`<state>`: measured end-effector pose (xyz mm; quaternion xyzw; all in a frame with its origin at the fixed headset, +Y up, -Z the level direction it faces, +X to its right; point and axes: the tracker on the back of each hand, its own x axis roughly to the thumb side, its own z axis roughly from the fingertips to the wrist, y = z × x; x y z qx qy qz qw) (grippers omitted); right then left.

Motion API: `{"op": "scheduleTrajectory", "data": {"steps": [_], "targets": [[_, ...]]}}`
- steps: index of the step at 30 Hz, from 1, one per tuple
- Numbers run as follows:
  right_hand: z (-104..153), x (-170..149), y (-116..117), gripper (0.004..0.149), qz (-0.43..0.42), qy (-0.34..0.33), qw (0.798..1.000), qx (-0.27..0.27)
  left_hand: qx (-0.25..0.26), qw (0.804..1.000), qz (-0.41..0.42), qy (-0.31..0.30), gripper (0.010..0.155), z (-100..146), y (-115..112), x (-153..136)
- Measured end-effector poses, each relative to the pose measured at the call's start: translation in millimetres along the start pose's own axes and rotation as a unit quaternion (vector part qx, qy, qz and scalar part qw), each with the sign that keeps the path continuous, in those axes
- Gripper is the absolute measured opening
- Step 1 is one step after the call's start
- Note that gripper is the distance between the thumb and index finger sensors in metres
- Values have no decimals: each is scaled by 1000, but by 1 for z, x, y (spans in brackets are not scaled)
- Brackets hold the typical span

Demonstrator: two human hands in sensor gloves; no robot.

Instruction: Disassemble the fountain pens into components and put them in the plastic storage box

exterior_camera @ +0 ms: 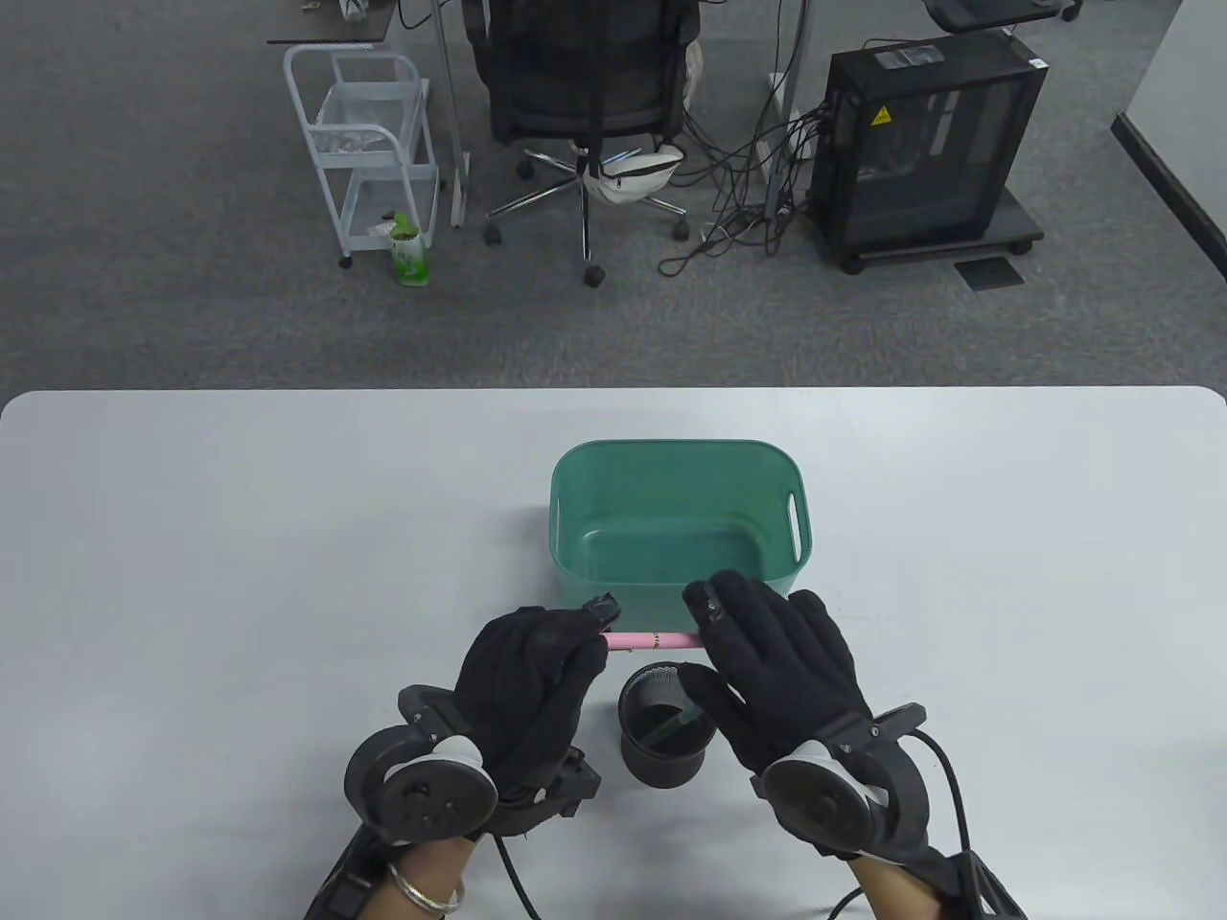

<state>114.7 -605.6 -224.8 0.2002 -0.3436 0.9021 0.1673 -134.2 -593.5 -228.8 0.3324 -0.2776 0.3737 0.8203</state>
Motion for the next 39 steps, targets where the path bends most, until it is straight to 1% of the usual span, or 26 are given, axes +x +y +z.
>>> {"op": "scheduleTrajectory", "data": {"steps": [3,6,15,21,24,28,32,35,39], "targets": [[2,-1,2,51,-7,-8,1000,-18,-8,1000,17,5,40,0,-2,-2],[3,-3,3,47,-8,-15,1000,-17,-13,1000,23,2,40,0,-5,-4],[5,-7,-2,44,5,-28,999,-20,-25,999,28,-14,40,2,-13,-7],[8,-8,-6,44,24,-34,999,-23,-47,998,20,-25,40,2,-15,-6],[8,-9,-8,44,38,-35,998,-25,-71,997,-31,-20,42,2,-14,-1],[8,-8,-7,44,51,-36,998,-21,-84,993,-78,-38,50,3,-13,8],[9,-6,-7,43,58,-41,997,-21,-102,984,-135,-60,54,4,-17,13],[10,-4,-8,43,61,-46,997,-24,-126,980,-143,-66,56,4,-20,14],[11,-1,-11,43,59,-52,996,-29,-152,976,-143,-60,54,2,-22,13]]}}
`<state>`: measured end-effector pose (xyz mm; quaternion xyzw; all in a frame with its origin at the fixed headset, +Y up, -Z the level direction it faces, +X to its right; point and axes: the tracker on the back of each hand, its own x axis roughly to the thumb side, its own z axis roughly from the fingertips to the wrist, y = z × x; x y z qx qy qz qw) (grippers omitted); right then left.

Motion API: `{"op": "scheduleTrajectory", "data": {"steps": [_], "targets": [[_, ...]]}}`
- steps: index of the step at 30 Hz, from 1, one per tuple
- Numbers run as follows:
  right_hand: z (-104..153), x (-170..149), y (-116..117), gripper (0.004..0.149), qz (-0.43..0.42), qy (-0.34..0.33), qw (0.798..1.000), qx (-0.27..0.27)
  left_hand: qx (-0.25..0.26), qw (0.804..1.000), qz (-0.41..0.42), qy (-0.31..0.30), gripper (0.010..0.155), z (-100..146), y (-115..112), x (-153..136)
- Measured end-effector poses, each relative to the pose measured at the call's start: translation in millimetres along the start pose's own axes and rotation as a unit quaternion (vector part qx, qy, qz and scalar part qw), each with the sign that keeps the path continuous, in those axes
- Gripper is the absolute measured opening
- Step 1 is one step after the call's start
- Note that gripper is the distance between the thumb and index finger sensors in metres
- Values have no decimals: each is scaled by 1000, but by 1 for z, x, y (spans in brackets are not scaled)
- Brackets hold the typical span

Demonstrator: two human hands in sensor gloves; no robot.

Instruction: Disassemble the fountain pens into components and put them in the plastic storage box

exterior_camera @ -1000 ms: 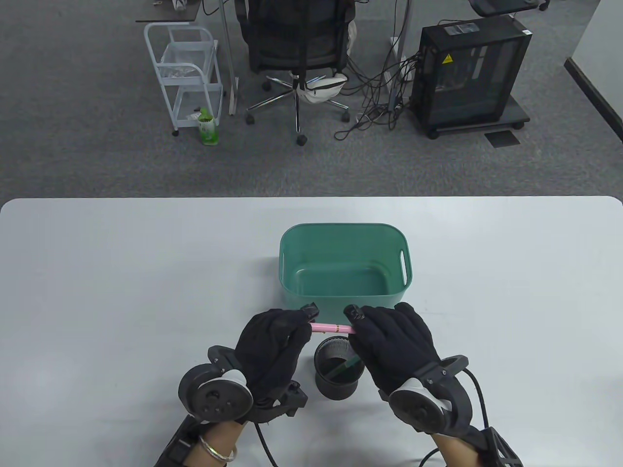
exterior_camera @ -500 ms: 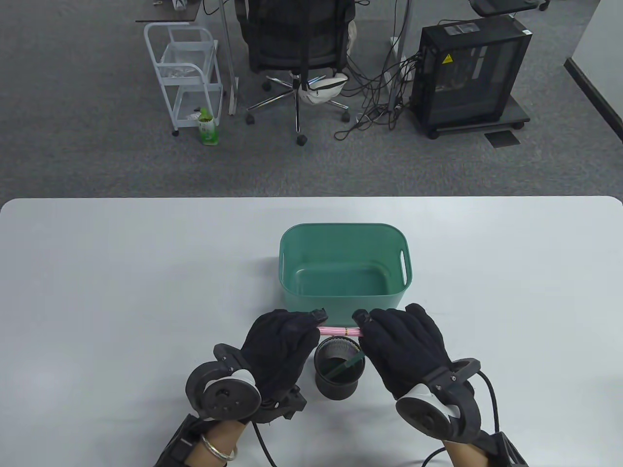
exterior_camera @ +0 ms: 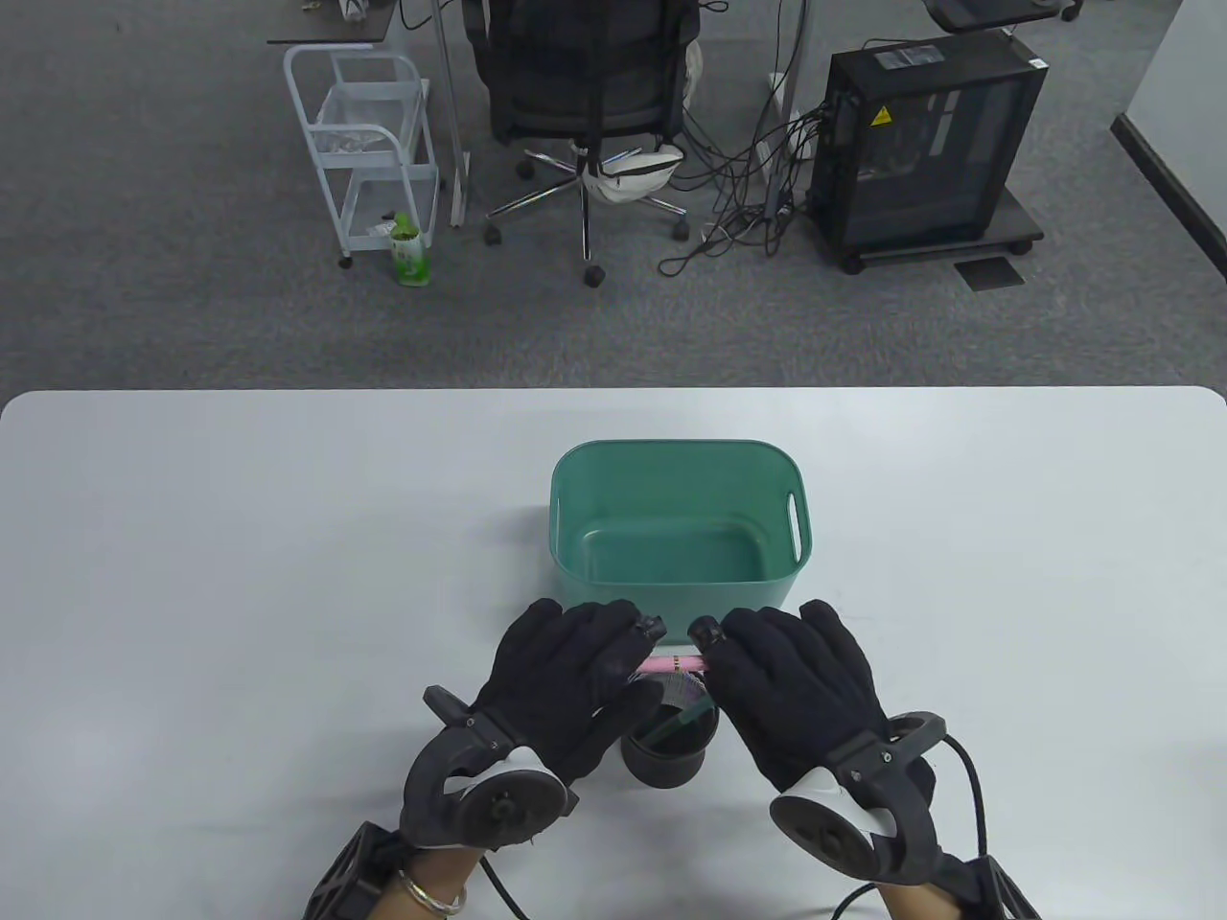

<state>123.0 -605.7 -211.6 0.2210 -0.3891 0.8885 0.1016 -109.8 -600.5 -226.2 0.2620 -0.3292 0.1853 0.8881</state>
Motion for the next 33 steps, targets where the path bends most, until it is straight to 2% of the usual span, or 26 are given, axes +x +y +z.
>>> {"op": "scheduleTrajectory", "data": {"steps": [17,20,21,23,33], "targets": [[0,2,-1,43,-4,-13,1000,2,-16,999,13,-28,47,-1,-1,0],[-1,-1,-3,43,-16,-32,999,17,-22,999,24,-37,48,-1,0,-1],[-3,-3,-5,43,-26,-42,998,32,-40,997,33,-49,48,-2,1,-3],[-5,-6,-7,43,-65,-44,996,51,-43,996,36,-67,49,-2,3,-3],[-6,-10,-15,44,-105,-52,991,62,-39,995,52,-82,49,-2,9,-3]]}}
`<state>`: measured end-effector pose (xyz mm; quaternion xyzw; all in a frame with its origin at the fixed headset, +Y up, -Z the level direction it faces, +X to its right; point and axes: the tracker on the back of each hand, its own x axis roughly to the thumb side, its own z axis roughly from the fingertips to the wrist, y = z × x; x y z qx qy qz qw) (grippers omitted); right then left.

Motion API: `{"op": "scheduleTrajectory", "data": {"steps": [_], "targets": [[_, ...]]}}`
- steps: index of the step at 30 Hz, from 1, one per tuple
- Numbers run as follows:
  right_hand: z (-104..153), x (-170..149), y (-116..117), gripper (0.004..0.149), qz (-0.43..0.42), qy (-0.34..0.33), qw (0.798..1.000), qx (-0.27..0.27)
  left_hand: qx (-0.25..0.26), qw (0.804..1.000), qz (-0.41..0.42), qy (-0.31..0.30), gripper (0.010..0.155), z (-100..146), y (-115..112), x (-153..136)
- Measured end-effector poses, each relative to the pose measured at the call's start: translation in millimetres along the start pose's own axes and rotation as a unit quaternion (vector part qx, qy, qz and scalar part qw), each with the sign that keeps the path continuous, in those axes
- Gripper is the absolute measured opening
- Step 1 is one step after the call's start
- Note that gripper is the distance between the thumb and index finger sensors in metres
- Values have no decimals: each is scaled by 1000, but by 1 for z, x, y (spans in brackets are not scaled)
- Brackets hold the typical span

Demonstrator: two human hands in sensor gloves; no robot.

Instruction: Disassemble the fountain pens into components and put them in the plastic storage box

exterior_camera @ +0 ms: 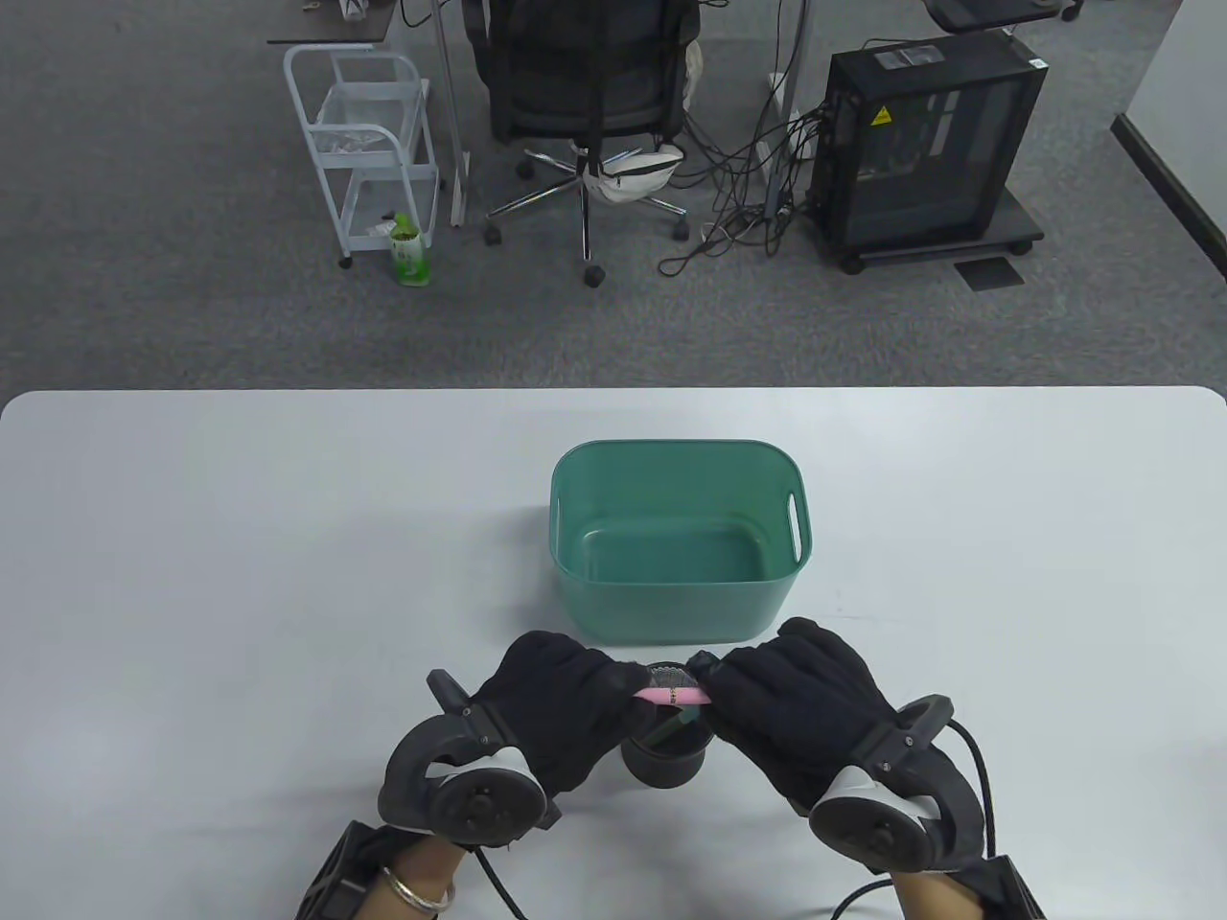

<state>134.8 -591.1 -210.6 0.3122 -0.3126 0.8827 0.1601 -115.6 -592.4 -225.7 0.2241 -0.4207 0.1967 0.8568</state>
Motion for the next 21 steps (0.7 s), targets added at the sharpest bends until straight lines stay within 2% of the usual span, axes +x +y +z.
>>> {"op": "scheduleTrajectory", "data": {"steps": [1,2,3,4,6,8,12,21], "targets": [[0,-1,-1,43,-1,2,1000,2,1,1000,-1,0,49,0,1,0],[3,-11,-8,43,47,33,998,-20,26,998,-43,48,49,6,10,-9],[4,-16,-13,43,71,37,996,-27,37,996,-55,65,49,11,19,-18],[8,-30,-25,43,102,54,992,-45,64,995,-29,72,49,18,33,-31],[11,-40,-40,43,63,83,991,-78,120,988,-3,96,49,27,50,-40],[11,-42,-44,43,46,92,991,-84,137,984,-7,111,49,31,59,-41],[14,-45,-46,43,94,100,986,-96,140,984,-10,110,49,32,60,-39],[15,-43,-45,44,94,97,985,-107,122,987,-24,107,48,28,51,-37]]}}
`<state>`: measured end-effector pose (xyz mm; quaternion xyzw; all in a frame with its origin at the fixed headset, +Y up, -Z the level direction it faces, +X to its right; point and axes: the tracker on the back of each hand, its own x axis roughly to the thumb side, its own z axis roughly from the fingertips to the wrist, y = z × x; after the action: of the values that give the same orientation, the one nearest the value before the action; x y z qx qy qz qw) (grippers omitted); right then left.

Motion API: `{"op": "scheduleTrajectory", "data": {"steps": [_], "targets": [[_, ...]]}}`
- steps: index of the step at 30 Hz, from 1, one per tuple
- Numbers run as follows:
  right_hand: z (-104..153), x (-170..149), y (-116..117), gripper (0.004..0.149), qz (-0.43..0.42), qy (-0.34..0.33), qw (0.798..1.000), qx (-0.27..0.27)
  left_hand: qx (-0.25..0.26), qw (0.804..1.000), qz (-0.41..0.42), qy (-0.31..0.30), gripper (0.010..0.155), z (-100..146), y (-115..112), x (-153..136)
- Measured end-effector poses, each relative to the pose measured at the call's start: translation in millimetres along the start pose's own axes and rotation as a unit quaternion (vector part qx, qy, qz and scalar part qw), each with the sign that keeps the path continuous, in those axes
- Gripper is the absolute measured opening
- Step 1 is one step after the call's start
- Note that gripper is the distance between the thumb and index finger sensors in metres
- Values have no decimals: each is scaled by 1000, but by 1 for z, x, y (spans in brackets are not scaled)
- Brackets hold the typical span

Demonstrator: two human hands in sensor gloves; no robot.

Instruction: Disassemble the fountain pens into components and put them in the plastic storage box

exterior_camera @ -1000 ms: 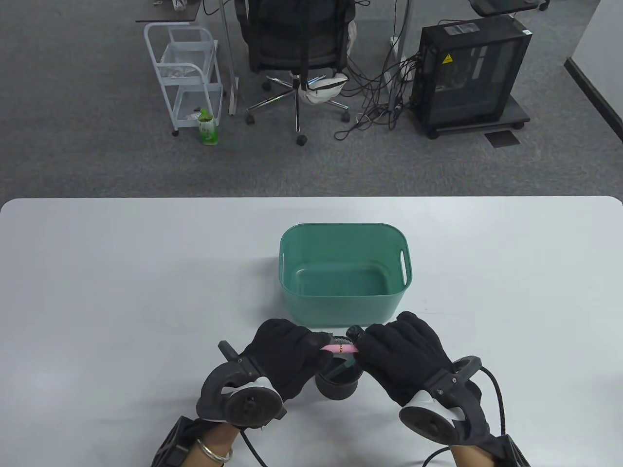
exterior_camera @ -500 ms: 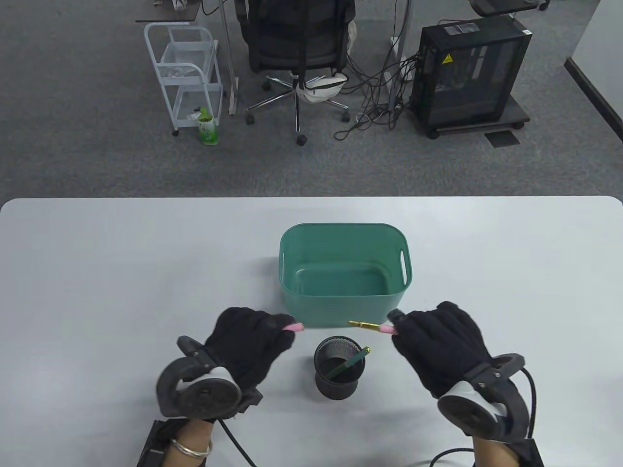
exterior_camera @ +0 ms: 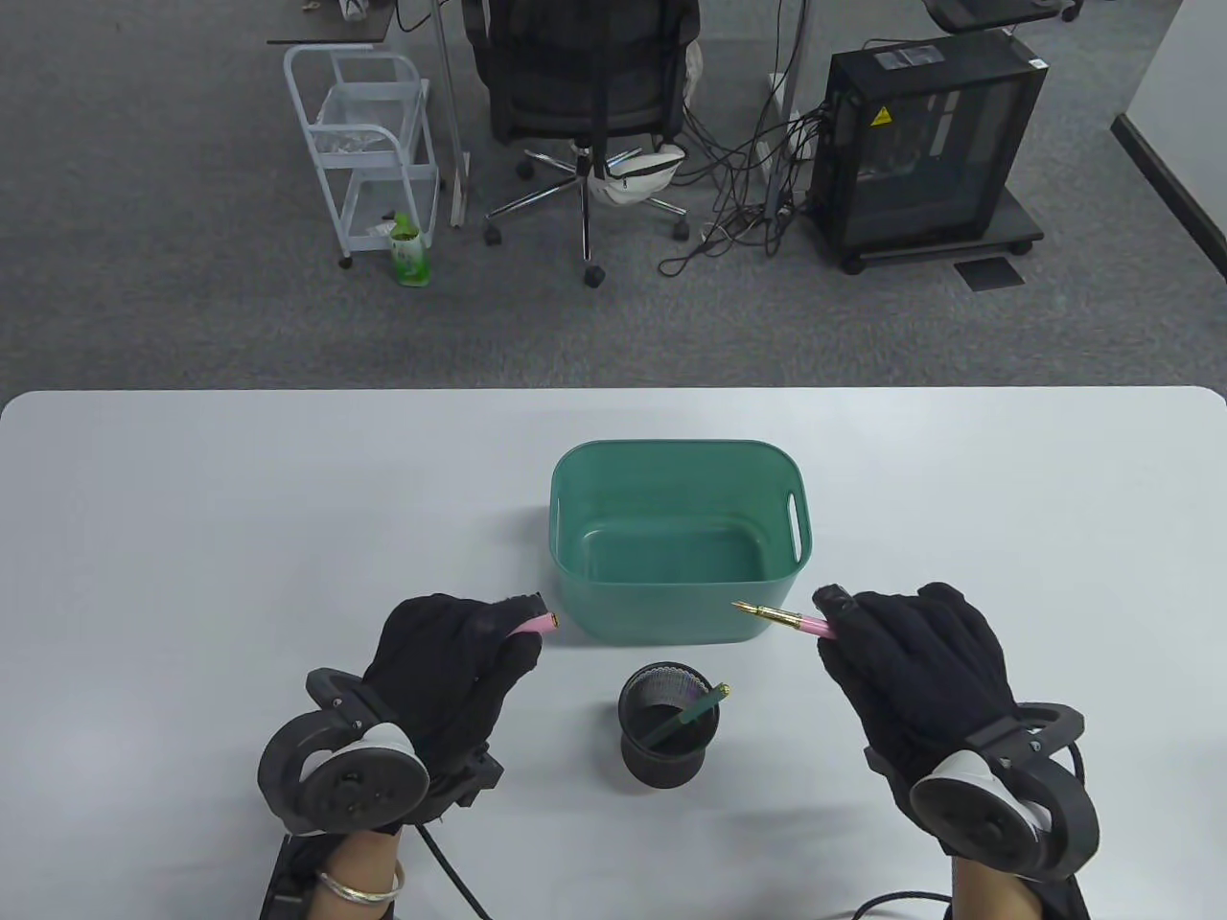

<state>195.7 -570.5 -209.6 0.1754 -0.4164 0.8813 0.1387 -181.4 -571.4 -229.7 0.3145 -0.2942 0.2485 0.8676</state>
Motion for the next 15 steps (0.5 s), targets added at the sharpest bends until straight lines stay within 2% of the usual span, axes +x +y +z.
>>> {"op": "scheduleTrajectory", "data": {"steps": [15], "targets": [[0,1,1,44,4,-4,1000,-2,-27,1000,-3,-6,48,-3,-13,0]]}}
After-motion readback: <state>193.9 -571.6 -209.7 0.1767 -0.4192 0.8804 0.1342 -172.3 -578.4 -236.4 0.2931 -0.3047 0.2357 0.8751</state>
